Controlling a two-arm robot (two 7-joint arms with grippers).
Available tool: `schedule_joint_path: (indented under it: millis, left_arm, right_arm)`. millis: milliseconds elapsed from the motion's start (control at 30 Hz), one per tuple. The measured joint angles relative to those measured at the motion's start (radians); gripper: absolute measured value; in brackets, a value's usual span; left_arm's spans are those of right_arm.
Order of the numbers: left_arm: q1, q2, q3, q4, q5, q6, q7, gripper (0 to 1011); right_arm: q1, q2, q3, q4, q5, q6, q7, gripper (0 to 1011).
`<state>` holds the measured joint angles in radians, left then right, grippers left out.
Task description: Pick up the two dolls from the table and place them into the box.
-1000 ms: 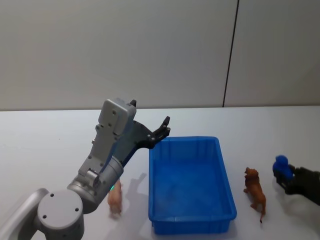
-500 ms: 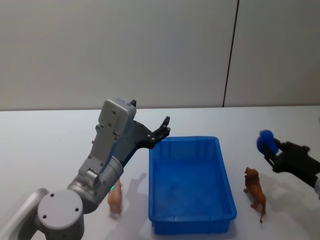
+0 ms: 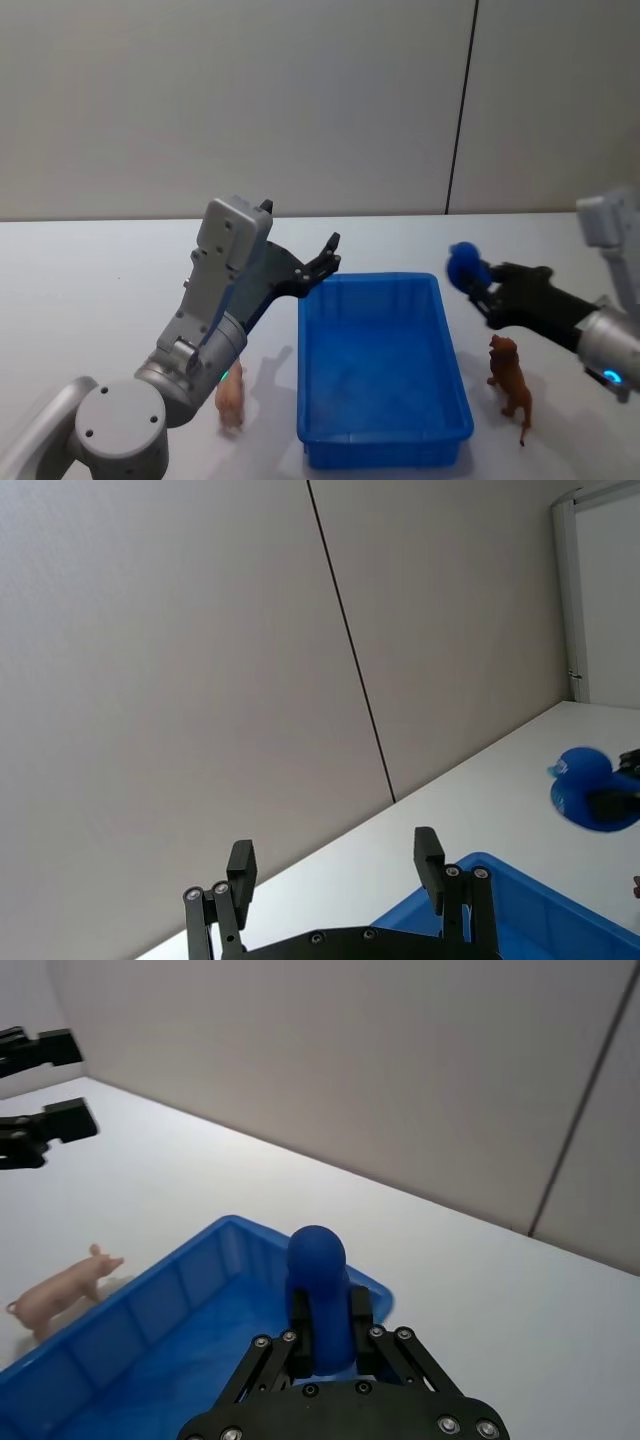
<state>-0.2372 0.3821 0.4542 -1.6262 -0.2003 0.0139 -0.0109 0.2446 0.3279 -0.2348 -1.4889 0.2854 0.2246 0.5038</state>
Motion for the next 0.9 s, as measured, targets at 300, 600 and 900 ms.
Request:
schedule_joint_path:
  millis: [300,600,900]
  left_arm:
    - [0.0,0.0,0.0,0.0,0.0,0.0,0.0,1001]
    - [0.0,0.0,0.0,0.0,0.0,0.0,0.0,1001]
    - [0.0,0.0,0.0,0.0,0.0,0.0,0.0,1001]
  right_arm:
    - [0.056,-0.046,-0.045,0.067,-0.063,0.025,0.064,179]
    - [0.088,-0.075,-0.077,0.122,-0.103,0.036,0.09,450]
    - [0.093,-0.082,-0.09,0.132,-0.105,0.027,0.102,726]
